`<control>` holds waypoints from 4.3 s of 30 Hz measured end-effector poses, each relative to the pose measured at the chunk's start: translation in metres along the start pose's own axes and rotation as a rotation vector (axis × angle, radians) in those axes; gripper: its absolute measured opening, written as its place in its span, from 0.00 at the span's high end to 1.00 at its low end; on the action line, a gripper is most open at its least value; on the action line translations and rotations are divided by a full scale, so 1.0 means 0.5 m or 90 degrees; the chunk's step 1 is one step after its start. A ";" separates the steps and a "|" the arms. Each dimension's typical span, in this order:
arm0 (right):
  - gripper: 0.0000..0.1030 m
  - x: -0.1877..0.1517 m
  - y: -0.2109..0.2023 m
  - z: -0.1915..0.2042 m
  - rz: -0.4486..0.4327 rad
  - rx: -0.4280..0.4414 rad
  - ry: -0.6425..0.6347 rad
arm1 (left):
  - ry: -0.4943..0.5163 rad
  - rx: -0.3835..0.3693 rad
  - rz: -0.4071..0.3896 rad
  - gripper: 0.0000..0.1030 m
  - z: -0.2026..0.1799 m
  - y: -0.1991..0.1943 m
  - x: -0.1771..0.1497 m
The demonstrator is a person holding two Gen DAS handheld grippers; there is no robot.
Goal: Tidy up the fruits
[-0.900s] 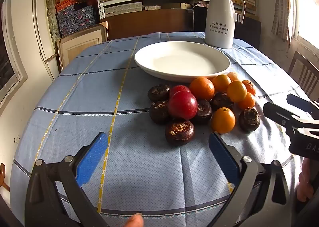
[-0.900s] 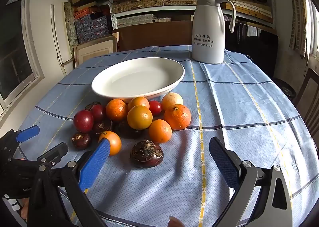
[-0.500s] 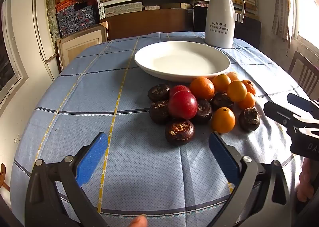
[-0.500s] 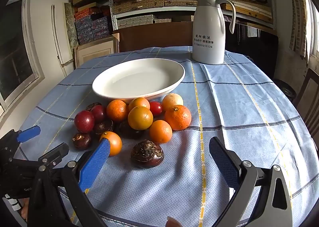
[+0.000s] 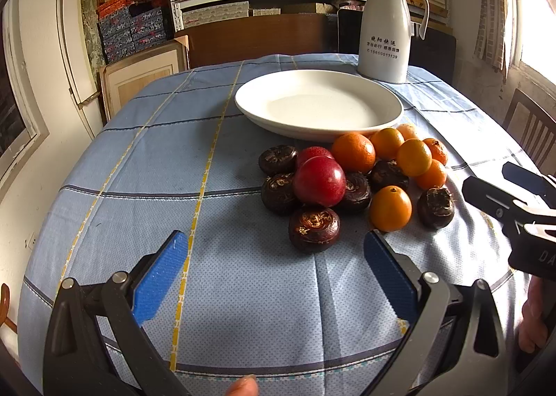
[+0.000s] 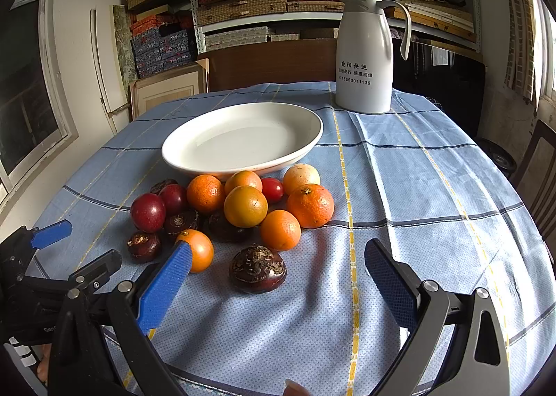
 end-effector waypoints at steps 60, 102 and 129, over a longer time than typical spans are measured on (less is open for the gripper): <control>0.03 0.003 -0.006 -0.001 -0.004 0.006 0.001 | 0.001 0.000 0.009 0.04 0.000 0.007 -0.012; 0.03 0.001 0.013 0.016 0.023 0.030 -0.006 | -0.041 -0.023 0.101 0.04 0.028 0.052 -0.054; 0.03 -0.084 0.103 -0.040 0.211 0.024 -0.088 | -0.027 -0.025 0.176 0.04 0.015 0.110 -0.054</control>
Point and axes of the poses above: each gripper's, at about its wrist camera, not at the fingertips, and y roughly the way its jaws point, z to its left, x to its top, the point moved 8 cm from there along y, roughly the way its jaws point, and after that the axes turned 6 degrees about -z, right-handed, at the moved point
